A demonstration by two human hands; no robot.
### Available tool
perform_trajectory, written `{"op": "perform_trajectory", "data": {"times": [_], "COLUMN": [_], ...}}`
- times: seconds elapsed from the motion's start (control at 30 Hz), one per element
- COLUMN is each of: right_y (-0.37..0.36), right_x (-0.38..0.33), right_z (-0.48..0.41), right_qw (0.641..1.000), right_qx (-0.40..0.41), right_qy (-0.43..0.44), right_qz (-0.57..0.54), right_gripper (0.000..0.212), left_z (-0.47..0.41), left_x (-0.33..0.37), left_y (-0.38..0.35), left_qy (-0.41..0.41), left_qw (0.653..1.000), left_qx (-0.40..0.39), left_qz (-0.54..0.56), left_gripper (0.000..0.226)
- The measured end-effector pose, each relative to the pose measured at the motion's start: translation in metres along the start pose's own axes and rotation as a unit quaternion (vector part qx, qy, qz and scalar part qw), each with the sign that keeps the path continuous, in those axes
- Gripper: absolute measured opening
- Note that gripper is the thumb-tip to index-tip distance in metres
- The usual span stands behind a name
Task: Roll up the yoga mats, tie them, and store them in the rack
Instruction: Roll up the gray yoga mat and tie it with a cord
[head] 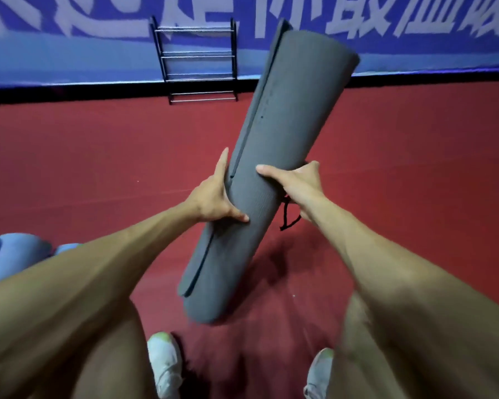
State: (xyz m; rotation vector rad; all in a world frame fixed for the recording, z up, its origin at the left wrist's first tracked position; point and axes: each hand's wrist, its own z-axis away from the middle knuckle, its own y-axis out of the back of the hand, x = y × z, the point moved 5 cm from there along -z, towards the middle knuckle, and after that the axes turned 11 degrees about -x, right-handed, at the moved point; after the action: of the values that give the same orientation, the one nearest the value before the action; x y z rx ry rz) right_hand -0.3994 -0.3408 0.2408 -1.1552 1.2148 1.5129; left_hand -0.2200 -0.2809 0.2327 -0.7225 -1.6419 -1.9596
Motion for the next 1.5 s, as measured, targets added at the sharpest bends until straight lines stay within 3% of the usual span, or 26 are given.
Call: {"op": "perform_trajectory", "data": {"times": [0.07, 0.13, 0.27, 0.33, 0.5, 0.63, 0.77, 0.97, 1.07, 1.27, 1.4, 1.5], "right_y": [-0.025, -0.042, -0.058, -0.063, -0.067, -0.062, -0.061, -0.072, -0.072, -0.05, -0.021, -0.013], "right_x": [0.002, 0.002, 0.0, 0.001, -0.001, -0.002, -0.012, -0.01, -0.01, -0.028, -0.058, -0.089], "right_z": [0.0, -0.002, -0.008, -0.01, -0.003, 0.0, 0.008, 0.014, 0.019, 0.028, 0.031, 0.04], "right_qw": [0.995, 0.989, 0.977, 0.969, 0.958, 0.947, 0.935, 0.915, 0.919, 0.908, 0.92, 0.941], "right_qx": [-0.036, -0.055, -0.105, -0.121, -0.127, -0.152, -0.169, -0.18, -0.176, -0.255, -0.135, -0.075], "right_qy": [0.007, 0.023, 0.037, 0.055, 0.067, 0.096, 0.14, 0.161, 0.147, 0.169, 0.255, 0.292], "right_qz": [0.089, 0.134, 0.183, 0.208, 0.249, 0.267, 0.279, 0.324, 0.32, 0.286, 0.265, 0.156], "right_gripper": [0.11, 0.11, 0.101, 0.108, 0.12, 0.114, 0.095, 0.112, 0.111, 0.063, 0.047, 0.037], "left_z": [0.008, 0.014, 0.024, 0.028, 0.039, 0.046, 0.053, 0.057, 0.057, 0.063, 0.069, 0.073], "left_x": [-0.021, -0.031, -0.038, -0.036, -0.024, -0.01, 0.009, 0.032, 0.035, 0.021, 0.012, 0.011], "left_y": [0.004, 0.009, 0.023, 0.03, 0.05, 0.071, 0.086, 0.094, 0.094, 0.108, 0.114, 0.114], "left_qy": [0.002, -0.021, 0.013, 0.024, -0.013, -0.035, -0.04, -0.032, -0.041, -0.052, -0.062, -0.079], "left_qw": [0.998, 0.989, 0.974, 0.966, 0.973, 0.981, 0.962, 0.964, 0.956, 0.941, 0.937, 0.942], "left_qx": [-0.035, -0.039, 0.025, 0.036, 0.073, 0.123, 0.198, 0.247, 0.275, 0.308, 0.303, 0.278], "left_qz": [0.052, 0.138, 0.223, 0.253, 0.221, 0.148, 0.182, 0.094, 0.092, 0.129, 0.161, 0.17], "left_gripper": [0.139, 0.119, 0.075, 0.066, 0.086, 0.074, 0.086, 0.132, 0.129, 0.116, 0.117, 0.118]}}
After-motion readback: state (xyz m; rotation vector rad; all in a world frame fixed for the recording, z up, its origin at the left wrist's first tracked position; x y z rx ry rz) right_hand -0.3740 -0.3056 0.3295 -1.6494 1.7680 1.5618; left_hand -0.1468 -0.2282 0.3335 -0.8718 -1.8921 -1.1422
